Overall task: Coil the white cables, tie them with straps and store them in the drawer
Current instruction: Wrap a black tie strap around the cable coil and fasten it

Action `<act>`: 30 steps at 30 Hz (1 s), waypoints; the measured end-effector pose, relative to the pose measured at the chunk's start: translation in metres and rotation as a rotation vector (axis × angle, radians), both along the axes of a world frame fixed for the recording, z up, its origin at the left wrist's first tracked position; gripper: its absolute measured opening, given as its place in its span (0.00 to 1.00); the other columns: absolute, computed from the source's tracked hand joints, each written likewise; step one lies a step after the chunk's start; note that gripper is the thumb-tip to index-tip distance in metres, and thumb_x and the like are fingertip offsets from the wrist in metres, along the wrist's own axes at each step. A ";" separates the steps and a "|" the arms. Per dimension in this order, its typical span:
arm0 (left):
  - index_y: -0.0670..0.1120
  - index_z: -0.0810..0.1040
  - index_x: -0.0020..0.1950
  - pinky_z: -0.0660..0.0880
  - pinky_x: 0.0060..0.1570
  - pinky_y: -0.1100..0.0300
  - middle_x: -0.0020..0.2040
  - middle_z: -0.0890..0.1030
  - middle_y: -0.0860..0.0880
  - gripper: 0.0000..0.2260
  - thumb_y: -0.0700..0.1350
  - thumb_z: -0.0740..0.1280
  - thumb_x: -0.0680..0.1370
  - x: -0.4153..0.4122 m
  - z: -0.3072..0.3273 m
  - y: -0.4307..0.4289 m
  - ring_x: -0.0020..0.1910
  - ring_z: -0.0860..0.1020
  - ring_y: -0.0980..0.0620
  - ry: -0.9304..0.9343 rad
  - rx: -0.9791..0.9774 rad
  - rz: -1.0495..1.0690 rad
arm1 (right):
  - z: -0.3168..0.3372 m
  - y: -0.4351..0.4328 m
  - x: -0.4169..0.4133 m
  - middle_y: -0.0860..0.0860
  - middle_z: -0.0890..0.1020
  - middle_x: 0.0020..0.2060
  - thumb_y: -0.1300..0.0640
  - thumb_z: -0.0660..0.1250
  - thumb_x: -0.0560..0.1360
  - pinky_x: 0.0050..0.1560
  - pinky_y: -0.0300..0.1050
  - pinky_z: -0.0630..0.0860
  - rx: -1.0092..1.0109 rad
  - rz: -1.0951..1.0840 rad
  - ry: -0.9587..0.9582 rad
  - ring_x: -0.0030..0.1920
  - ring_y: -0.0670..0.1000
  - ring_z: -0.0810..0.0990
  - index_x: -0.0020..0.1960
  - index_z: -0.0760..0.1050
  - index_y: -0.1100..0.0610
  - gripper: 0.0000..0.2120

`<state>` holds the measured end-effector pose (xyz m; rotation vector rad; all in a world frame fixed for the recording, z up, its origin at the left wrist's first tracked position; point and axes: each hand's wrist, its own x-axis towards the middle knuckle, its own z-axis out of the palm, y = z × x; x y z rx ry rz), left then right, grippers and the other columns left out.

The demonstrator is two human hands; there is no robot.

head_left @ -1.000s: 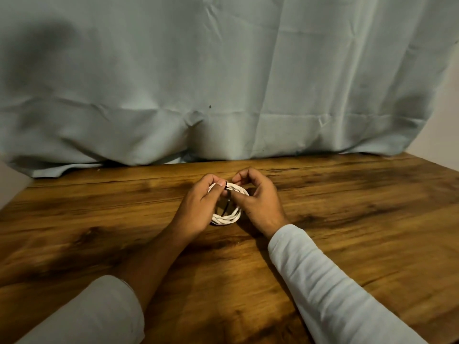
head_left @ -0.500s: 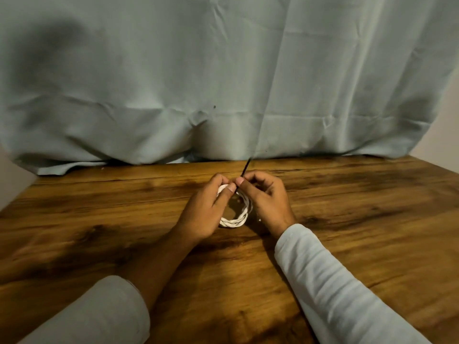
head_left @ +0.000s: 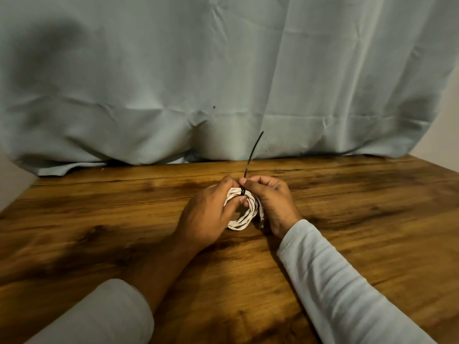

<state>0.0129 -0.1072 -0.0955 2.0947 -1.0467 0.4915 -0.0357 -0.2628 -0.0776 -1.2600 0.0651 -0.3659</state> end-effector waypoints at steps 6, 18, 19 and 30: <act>0.60 0.65 0.69 0.78 0.48 0.47 0.53 0.84 0.53 0.16 0.54 0.63 0.83 -0.004 0.003 0.000 0.50 0.83 0.50 -0.008 -0.025 -0.051 | 0.001 -0.005 0.001 0.57 0.84 0.35 0.65 0.75 0.74 0.33 0.42 0.80 0.095 0.015 0.077 0.29 0.51 0.81 0.46 0.78 0.62 0.06; 0.53 0.76 0.62 0.79 0.54 0.48 0.53 0.84 0.57 0.07 0.47 0.66 0.83 0.004 0.002 0.005 0.53 0.82 0.59 0.145 -0.234 -0.154 | 0.000 -0.003 0.005 0.56 0.83 0.35 0.56 0.71 0.80 0.36 0.42 0.78 -0.102 0.062 0.140 0.32 0.51 0.79 0.43 0.85 0.61 0.10; 0.52 0.77 0.61 0.79 0.54 0.48 0.53 0.84 0.56 0.07 0.46 0.66 0.83 0.006 0.002 0.006 0.53 0.82 0.58 0.170 -0.261 -0.157 | 0.000 -0.004 0.005 0.58 0.84 0.37 0.55 0.72 0.79 0.40 0.45 0.78 -0.108 0.081 0.137 0.35 0.53 0.80 0.45 0.85 0.62 0.10; 0.49 0.79 0.59 0.71 0.39 0.70 0.44 0.83 0.56 0.07 0.44 0.62 0.85 0.009 0.004 0.004 0.38 0.78 0.65 0.361 -0.326 -0.221 | -0.012 0.001 0.006 0.59 0.84 0.36 0.70 0.67 0.66 0.38 0.43 0.79 -0.227 0.192 0.030 0.35 0.53 0.82 0.44 0.83 0.61 0.10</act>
